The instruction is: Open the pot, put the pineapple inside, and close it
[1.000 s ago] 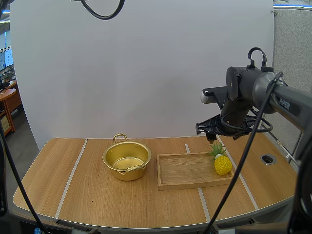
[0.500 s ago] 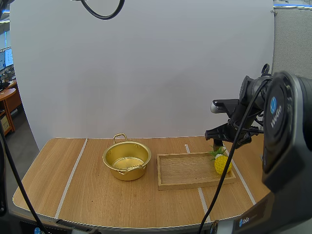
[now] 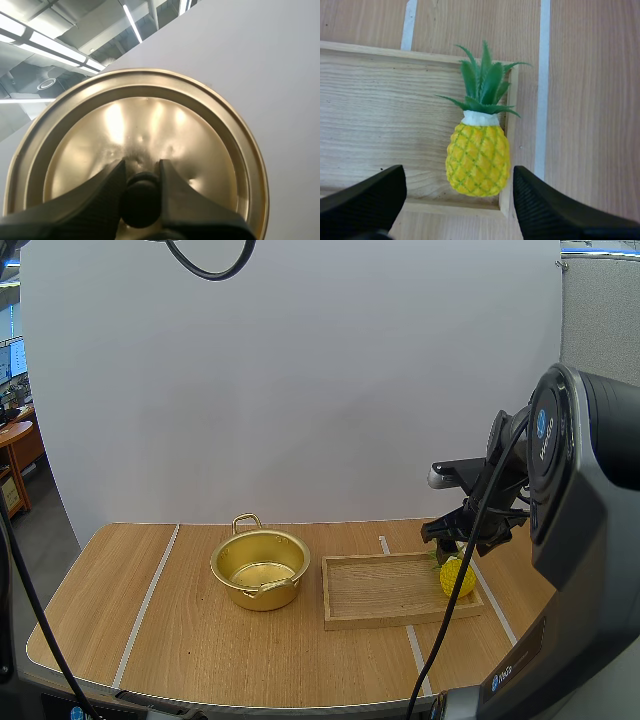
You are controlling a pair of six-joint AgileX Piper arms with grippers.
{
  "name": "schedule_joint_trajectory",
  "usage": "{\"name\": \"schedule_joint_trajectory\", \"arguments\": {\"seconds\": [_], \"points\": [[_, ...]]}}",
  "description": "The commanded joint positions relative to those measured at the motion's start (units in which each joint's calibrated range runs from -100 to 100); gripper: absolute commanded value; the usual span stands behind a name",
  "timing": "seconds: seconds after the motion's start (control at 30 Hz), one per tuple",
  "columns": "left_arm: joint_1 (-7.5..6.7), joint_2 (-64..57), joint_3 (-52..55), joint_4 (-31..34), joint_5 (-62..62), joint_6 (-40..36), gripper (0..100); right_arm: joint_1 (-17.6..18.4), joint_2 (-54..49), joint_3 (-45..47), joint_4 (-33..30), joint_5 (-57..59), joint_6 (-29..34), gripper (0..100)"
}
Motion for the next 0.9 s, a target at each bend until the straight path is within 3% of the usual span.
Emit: {"name": "schedule_joint_trajectory", "arguments": {"seconds": [0.0,0.87], "points": [[-0.08,-0.6,-0.5,0.7,-2.1,0.0,0,-0.2,0.8,-0.3,-0.5,-1.7,-1.1,100],[-0.08,-0.6,-0.5,0.7,-2.1,0.0,0,-0.2,9.9,-0.5,-1.7,-8.2,-1.5,100]]}}
